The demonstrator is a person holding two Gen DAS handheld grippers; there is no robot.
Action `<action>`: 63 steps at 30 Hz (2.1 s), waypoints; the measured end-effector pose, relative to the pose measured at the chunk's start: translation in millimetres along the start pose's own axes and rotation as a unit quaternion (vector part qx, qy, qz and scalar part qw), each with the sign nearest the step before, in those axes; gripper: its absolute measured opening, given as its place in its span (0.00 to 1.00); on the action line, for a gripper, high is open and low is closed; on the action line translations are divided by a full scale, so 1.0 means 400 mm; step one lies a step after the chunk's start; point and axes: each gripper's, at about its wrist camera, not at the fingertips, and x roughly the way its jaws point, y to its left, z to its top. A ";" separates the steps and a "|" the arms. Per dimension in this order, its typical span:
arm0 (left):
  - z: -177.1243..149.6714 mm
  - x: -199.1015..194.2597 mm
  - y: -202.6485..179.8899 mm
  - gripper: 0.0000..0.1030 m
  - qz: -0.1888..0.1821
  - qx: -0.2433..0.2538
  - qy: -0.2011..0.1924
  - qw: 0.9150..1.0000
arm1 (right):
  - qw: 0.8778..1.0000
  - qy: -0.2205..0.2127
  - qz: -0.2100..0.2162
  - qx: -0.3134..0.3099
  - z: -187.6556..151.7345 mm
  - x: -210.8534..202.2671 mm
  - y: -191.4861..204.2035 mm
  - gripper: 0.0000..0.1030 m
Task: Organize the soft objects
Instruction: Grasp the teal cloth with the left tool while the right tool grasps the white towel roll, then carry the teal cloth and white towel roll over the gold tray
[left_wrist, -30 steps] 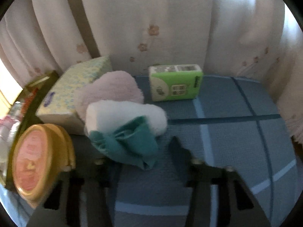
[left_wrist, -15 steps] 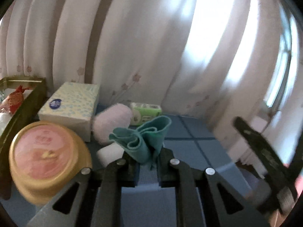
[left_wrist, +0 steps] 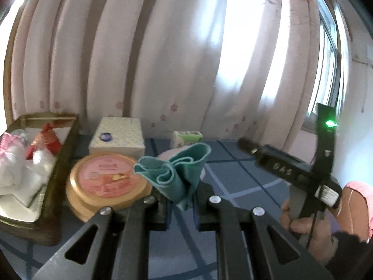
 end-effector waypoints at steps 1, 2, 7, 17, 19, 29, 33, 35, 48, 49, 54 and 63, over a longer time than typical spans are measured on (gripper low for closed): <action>-0.001 -0.009 0.007 0.11 0.004 0.001 -0.001 1.000 | 0.999 0.026 0.017 -0.010 -0.002 0.022 0.016 0.82; -0.002 -0.014 0.011 0.11 0.007 0.001 -0.002 1.000 | 0.998 0.047 0.029 -0.022 -0.004 0.041 0.033 0.82; -0.004 -0.037 0.040 0.11 0.027 0.001 -0.002 1.000 | 0.985 0.139 0.076 -0.075 -0.025 0.134 0.120 0.85; 0.001 -0.049 0.064 0.11 0.030 -0.008 -0.003 0.999 | 0.958 0.234 0.136 -0.097 -0.061 0.228 0.177 0.87; 0.001 -0.047 0.067 0.11 0.029 -0.010 -0.003 1.000 | 0.955 0.240 0.135 -0.114 -0.069 0.230 0.195 0.87; -0.006 -0.054 0.061 0.11 0.043 0.003 -0.011 0.999 | 0.971 0.198 0.088 -0.102 -0.047 0.197 0.173 0.78; -0.008 -0.062 0.068 0.11 0.051 0.010 -0.021 0.998 | 0.986 0.134 0.076 -0.065 -0.034 0.114 0.144 0.78; -0.004 -0.069 0.073 0.11 0.059 0.015 -0.029 0.998 | 0.991 0.100 0.070 -0.053 -0.031 0.075 0.142 0.78; 0.026 -0.118 0.170 0.11 0.156 0.058 -0.088 0.982 | 0.998 -0.054 0.013 0.002 -0.029 -0.023 0.269 0.78; 0.024 -0.120 0.182 0.11 0.160 0.057 -0.089 0.981 | 0.998 -0.054 0.015 0.001 -0.031 -0.022 0.280 0.78; 0.024 -0.130 0.230 0.11 0.161 0.038 -0.088 0.982 | 0.998 -0.061 0.021 -0.007 -0.035 -0.022 0.339 0.78; 0.027 -0.163 0.306 0.11 0.174 0.023 -0.097 0.980 | 0.997 -0.062 0.044 -0.015 -0.036 -0.014 0.440 0.78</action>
